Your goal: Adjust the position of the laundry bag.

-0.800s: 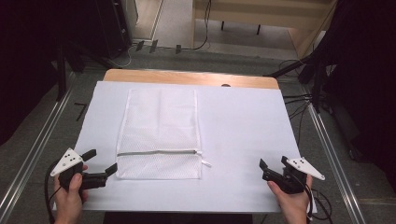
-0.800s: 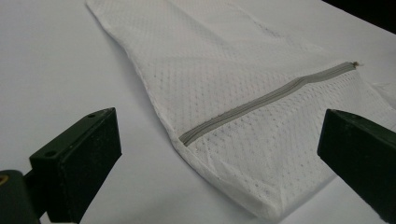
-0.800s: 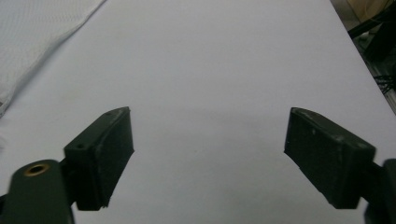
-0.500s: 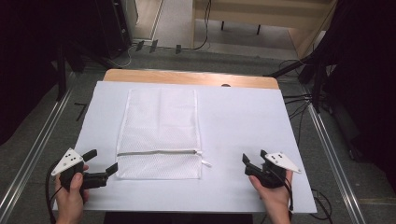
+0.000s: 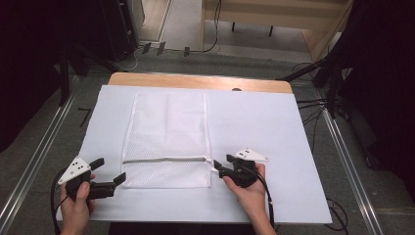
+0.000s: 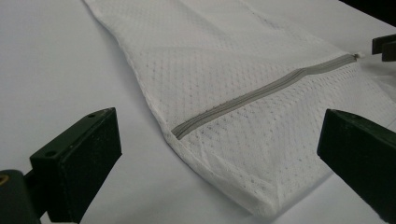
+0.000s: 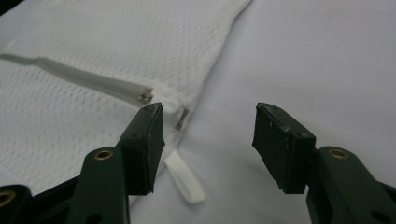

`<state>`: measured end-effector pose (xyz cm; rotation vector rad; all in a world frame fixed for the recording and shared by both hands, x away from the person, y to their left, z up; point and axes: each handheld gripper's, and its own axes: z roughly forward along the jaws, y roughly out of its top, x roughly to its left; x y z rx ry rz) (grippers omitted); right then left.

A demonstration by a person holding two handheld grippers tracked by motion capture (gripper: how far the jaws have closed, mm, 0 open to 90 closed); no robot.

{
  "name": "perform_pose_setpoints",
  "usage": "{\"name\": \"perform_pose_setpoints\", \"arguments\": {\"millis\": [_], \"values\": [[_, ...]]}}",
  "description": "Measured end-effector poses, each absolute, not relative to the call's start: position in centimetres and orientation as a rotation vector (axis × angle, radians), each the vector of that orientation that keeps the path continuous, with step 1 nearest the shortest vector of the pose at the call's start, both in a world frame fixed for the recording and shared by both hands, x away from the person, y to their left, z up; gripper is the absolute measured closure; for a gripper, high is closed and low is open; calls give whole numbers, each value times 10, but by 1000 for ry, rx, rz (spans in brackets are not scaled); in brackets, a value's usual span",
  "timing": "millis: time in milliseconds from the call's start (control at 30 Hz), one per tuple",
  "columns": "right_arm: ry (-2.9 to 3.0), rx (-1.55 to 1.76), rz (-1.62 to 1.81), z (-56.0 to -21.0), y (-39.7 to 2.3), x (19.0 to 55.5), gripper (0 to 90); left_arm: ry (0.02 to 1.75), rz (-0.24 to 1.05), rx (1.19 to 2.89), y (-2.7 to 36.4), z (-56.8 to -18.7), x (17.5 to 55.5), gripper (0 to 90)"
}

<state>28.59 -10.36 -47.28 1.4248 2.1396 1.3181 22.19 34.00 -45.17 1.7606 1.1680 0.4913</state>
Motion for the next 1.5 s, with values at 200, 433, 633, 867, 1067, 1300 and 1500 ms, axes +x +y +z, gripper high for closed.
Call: {"name": "perform_pose_setpoints", "arguments": {"millis": [200,433,633,867,1067,1300,1500], "values": [[2201,1360,1238,-480,-76,284,453,1171,488,1764,340,-452,222,0],[2240,1289,1189,-483,-58,282,613,1173,496,1768,339,-453,222,0],[2229,1298,1210,-483,-60,281,900,1182,490,1757,339,-454,222,0],[2222,1296,1232,-482,-67,275,900,1191,492,1751,340,-454,222,0],[2212,1300,1210,-478,-85,269,900,1192,492,1753,340,-455,222,0],[2195,1286,1192,-469,-116,255,900,1189,490,1751,337,-454,222,0],[2137,1329,1214,-471,-148,239,900,1181,490,1757,333,-454,221,0]]}}
